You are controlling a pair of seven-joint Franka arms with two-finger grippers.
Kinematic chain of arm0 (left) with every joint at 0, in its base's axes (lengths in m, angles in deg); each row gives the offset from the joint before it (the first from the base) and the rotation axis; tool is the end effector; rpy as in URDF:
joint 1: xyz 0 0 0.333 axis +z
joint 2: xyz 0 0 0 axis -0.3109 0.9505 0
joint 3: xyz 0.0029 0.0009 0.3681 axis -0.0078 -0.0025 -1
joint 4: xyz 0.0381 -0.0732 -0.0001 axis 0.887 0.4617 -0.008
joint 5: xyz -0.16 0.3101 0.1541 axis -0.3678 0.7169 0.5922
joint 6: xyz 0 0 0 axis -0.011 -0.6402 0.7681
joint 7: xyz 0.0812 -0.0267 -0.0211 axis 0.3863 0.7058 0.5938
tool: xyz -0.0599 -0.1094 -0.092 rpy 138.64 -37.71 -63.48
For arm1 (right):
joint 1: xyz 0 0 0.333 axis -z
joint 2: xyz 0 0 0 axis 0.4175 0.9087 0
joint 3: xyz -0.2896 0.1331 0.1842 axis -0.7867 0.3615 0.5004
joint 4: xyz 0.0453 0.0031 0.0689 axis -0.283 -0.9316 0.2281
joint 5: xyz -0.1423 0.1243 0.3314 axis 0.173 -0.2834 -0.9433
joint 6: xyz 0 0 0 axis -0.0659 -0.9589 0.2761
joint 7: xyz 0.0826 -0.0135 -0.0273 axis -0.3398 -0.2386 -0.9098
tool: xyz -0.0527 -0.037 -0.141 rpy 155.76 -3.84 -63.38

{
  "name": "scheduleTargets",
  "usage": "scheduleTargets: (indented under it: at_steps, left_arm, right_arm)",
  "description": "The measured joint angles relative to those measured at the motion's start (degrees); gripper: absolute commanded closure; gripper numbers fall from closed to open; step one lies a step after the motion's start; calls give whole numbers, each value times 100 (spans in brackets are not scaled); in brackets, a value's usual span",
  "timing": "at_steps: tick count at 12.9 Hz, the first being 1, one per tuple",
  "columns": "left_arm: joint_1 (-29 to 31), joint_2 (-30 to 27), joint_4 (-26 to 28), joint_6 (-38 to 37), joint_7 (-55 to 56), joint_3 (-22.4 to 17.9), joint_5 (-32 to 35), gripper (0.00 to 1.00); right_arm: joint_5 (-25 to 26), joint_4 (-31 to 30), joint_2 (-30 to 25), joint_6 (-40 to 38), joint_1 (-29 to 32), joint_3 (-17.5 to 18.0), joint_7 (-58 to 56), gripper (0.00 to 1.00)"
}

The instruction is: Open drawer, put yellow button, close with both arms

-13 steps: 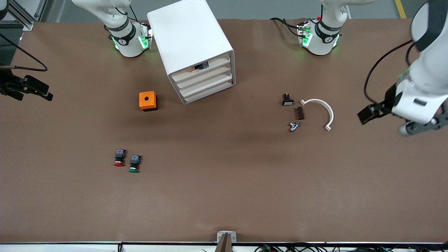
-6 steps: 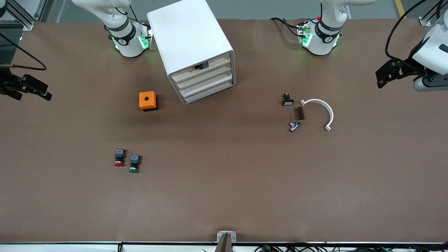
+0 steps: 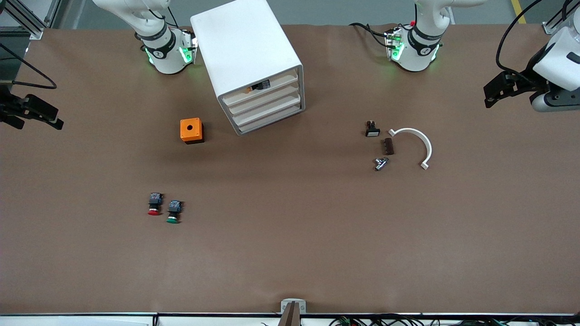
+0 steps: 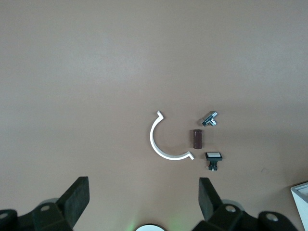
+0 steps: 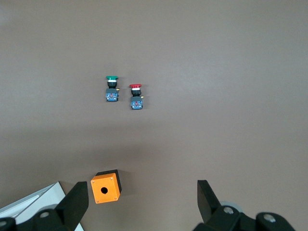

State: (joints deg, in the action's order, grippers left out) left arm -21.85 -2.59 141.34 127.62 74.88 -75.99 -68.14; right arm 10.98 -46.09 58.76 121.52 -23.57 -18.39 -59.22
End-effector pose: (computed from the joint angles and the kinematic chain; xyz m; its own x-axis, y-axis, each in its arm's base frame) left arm 0.5117 -0.0655 0.6578 0.9996 0.0025 -0.0274 0.0005 -0.9974 -0.0722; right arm 0.5389 -0.0352 0.6362 0.9983 -0.0464 0.0364 -0.0452 -0.9984 -0.0330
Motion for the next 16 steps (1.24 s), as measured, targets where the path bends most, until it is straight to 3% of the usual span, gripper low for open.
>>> scheduleTargets:
  at_steps: [8,16]
  left_arm:
    - [224,-137,289,22,-177,-5,-428,0]
    - [324,-202,293,71,-394,-32,-423,0]
  right_arm:
    - [2,284,186,16,-12,5,0,0]
    - [3,308,211,-132,-13,4,0,0]
